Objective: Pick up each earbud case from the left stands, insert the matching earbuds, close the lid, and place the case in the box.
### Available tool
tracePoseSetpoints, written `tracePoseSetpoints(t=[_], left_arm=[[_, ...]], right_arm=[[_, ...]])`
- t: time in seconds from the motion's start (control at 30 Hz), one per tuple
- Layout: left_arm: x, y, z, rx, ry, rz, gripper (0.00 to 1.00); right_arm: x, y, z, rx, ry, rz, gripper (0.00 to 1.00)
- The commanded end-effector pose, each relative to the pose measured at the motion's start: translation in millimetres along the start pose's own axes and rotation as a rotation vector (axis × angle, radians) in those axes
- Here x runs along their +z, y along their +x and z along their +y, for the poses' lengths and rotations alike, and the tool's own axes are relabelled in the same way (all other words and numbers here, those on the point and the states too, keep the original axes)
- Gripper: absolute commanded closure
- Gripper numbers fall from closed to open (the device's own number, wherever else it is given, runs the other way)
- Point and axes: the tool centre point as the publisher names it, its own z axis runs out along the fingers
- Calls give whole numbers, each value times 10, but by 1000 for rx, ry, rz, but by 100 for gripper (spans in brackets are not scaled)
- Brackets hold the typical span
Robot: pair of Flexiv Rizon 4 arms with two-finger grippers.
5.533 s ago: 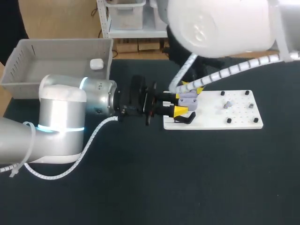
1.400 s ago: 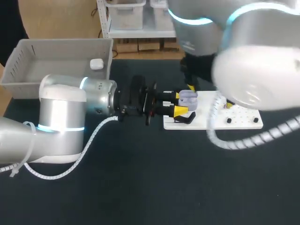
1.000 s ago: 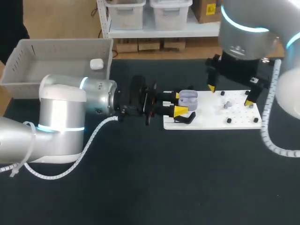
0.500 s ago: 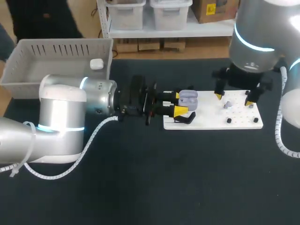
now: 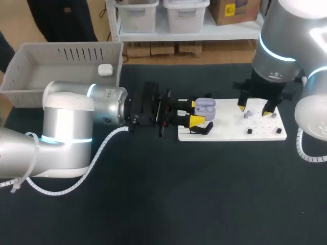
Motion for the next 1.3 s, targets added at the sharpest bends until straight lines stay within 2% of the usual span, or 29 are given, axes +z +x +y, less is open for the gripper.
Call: tracePoseSetpoints(t=[0.03, 0.07, 0.1, 0.73, 0.8, 0.87, 0.97, 1.17, 1.27, 1.3], left_arm=[[1, 3, -2, 1, -2, -1, 100], [1, 3, -2, 1, -2, -1, 100], [1, 3, -2, 1, -2, -1, 100], [1, 3, -2, 1, -2, -1, 100], [1, 3, -2, 1, -2, -1, 100], [1, 3, -2, 1, -2, -1, 100], [1, 3, -2, 1, -2, -1, 100], [1, 3, -2, 1, -2, -1, 100], [1, 3, -2, 1, -2, -1, 100], [1, 3, -2, 1, -2, -1, 100]], right_arm=[[90, -36, 4, -2, -11, 13, 20], [95, -38, 7, -1, -16, 15, 7], [94, -41, 12, -1, -18, 16, 0], [80, -50, 18, 1, -23, 15, 0], [88, -54, -35, -19, -49, 16, 0], [77, -62, -78, -55, -32, 4, 0], [73, -62, -168, -48, -63, 6, 0], [105, -14, -92, -122, -85, -2, 0], [136, -14, -30, -143, -95, -3, 16], [149, -20, -14, -149, -93, -2, 25]])
